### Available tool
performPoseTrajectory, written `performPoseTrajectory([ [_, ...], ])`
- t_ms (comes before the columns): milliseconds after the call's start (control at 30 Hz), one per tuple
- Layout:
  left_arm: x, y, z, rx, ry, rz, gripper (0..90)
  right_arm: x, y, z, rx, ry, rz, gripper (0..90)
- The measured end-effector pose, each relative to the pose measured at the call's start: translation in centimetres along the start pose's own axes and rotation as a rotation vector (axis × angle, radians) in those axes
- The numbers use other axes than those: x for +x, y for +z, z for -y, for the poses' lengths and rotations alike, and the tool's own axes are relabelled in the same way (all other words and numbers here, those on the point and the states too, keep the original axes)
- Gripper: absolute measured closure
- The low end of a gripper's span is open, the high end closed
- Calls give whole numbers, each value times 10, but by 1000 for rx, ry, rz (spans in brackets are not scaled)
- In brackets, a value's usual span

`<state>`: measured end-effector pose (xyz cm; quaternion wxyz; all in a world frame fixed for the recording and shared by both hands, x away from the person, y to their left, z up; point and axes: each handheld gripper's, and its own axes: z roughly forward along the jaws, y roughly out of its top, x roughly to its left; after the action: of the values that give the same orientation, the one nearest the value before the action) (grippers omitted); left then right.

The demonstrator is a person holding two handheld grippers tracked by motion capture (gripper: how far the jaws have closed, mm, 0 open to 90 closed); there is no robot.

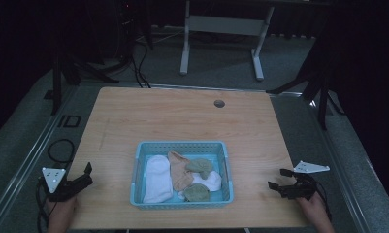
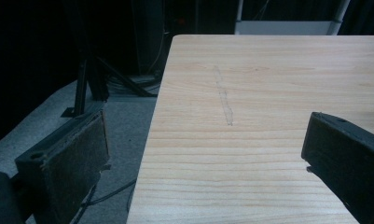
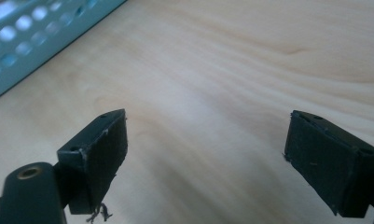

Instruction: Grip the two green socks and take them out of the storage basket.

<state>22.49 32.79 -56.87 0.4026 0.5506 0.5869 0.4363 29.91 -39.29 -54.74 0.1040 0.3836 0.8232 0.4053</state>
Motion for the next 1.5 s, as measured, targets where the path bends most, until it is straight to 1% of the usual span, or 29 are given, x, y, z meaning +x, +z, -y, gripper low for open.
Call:
performPoseTrajectory([
  [33, 0, 0, 0, 0, 0, 0, 4, 1, 1, -1, 22, -9, -18, 126],
  [67, 0, 0, 0, 0, 0, 0, 4, 1, 1, -1, 22, -9, -18, 126],
  [100, 0, 0, 0, 0, -1, 0, 3, 4, 1, -5, 78, -47, -34, 123],
  [133, 0, 0, 0, 0, -1, 0, 3, 4, 1, -5, 78, -47, -34, 123],
  [200, 0, 0, 0, 1, -1, 1, 4, 6, -2, -11, 118, -60, -75, 125],
  [233, 0, 0, 0, 1, -2, 1, 4, 6, -2, -11, 118, -60, -75, 125],
  [267, 0, 0, 0, 2, -3, 2, 4, 7, -2, -13, 134, -69, -89, 125],
  [300, 0, 0, 0, 1, -3, 1, 3, 11, -4, -16, 176, -94, -105, 125],
  [333, 0, 0, 0, 2, -4, 1, 4, 14, -4, -18, 199, -109, -113, 124],
  [367, 0, 0, 0, 2, -4, 1, 4, 14, -4, -18, 199, -109, -113, 124],
  [433, 0, 0, 0, 2, -3, 1, 4, 17, -4, -21, 236, -123, -131, 124],
  [467, 0, 0, 0, 2, -3, 1, 4, 20, -4, -24, 259, -148, -133, 124],
  [600, 0, 0, 0, 2, -3, 0, 4, 22, -4, -28, 272, -166, -142, 124],
  [633, 0, 0, 0, 2, -3, 0, 3, 24, -3, -30, 293, -181, -144, 124],
  [667, 0, 0, 0, 2, -3, 0, 3, 24, -3, -30, 293, -181, -144, 124],
  [700, 0, 0, 0, 2, -3, 1, 4, 27, 0, -31, 326, -219, -150, 126],
  [733, 0, 0, 0, 2, -3, 1, 4, 29, 1, -32, 344, -233, -154, 127],
  [767, 0, 0, 0, 2, -2, 0, 4, 29, 1, -32, 344, -233, -154, 127],
  [833, 0, 0, 0, 2, -2, 0, 4, 34, 4, -33, 381, -273, -161, 128],
  [933, 0, 0, 0, 2, -2, 1, 4, 39, 8, -36, 432, -291, -186, 132],
  [1033, 0, 0, 0, 2, -2, 1, 4, 45, 11, -43, 475, -306, -198, 132],
  [1167, 0, 0, 0, 1, -1, 3, 3, 49, 11, -49, 483, -301, -208, 132],
  [1200, 0, 0, 0, 1, -1, 4, 3, 50, 11, -51, 486, -298, -221, 132],
  [1233, 0, 0, 0, 2, 0, 4, 3, 54, 12, -52, 510, -314, -227, 132],
  [1267, 0, 0, 0, 1, -1, 4, 3, 57, 13, -53, 518, -326, -221, 131],
  [1300, 0, 0, 0, 1, -1, 4, 3, 57, 13, -53, 518, -326, -221, 131],
  [1367, 0, 0, 0, 2, -1, 4, 4, 61, 15, -55, 531, -351, -226, 131],
  [1467, 0, 0, 0, 2, -1, 3, 4, 67, 15, -60, 510, -338, -243, 132],
  [1500, 0, 0, 0, 2, -1, 4, 4, 69, 15, -63, 504, -357, -239, 132],
])
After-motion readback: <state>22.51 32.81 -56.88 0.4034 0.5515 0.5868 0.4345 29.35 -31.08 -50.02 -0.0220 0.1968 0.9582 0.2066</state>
